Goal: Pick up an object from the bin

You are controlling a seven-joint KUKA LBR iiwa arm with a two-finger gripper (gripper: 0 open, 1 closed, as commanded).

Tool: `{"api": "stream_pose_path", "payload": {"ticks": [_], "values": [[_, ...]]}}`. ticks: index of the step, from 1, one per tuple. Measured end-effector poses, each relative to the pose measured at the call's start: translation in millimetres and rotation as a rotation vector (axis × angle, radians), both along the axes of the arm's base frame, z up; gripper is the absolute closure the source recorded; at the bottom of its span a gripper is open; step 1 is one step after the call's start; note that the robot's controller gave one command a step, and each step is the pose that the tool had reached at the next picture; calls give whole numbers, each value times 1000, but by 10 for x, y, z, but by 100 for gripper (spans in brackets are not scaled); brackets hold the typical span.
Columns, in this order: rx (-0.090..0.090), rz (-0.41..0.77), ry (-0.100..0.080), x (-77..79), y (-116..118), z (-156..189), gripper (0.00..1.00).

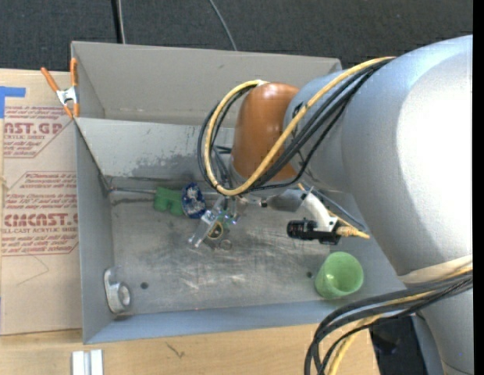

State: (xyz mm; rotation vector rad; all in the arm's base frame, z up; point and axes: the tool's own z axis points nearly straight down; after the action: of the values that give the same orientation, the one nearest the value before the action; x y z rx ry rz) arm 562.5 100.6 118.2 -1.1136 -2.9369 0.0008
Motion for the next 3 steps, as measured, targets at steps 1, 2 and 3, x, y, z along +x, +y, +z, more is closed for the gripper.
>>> {"api": "stream_pose_path", "payload": {"ticks": [1, 2, 3], "values": [[4, -47, -7, 19, -287, -456, 0], [0, -264, -18, -92, 48, -431, 0], [5, -263, -17, -86, 71, -412, 100]]}}
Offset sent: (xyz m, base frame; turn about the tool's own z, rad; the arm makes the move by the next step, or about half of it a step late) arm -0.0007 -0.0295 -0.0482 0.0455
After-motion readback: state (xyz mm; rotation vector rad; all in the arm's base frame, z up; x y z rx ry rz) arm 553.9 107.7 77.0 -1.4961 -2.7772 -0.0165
